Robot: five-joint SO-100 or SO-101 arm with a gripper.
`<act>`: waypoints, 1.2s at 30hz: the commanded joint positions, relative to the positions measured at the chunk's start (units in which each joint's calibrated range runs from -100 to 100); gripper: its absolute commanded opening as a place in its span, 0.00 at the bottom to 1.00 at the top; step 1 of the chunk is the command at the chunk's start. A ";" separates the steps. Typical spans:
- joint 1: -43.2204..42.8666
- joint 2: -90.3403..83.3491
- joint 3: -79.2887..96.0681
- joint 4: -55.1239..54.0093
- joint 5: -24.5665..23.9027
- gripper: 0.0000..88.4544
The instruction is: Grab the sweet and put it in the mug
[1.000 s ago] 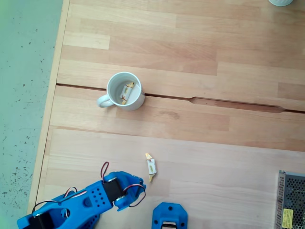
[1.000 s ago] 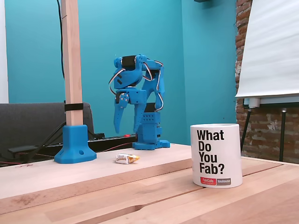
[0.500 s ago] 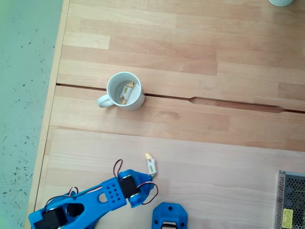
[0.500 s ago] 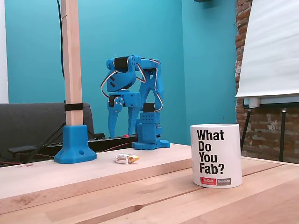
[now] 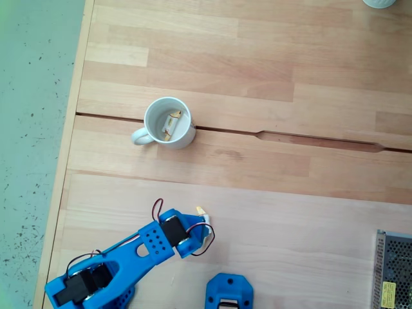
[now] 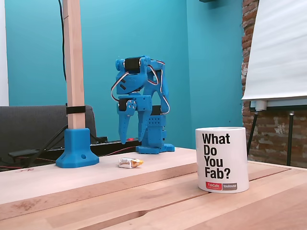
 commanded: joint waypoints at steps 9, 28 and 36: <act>-0.82 0.34 -1.66 -0.24 -0.05 0.24; -0.90 7.91 -2.91 -0.32 0.05 0.24; -0.90 8.09 -2.64 -0.32 0.49 0.24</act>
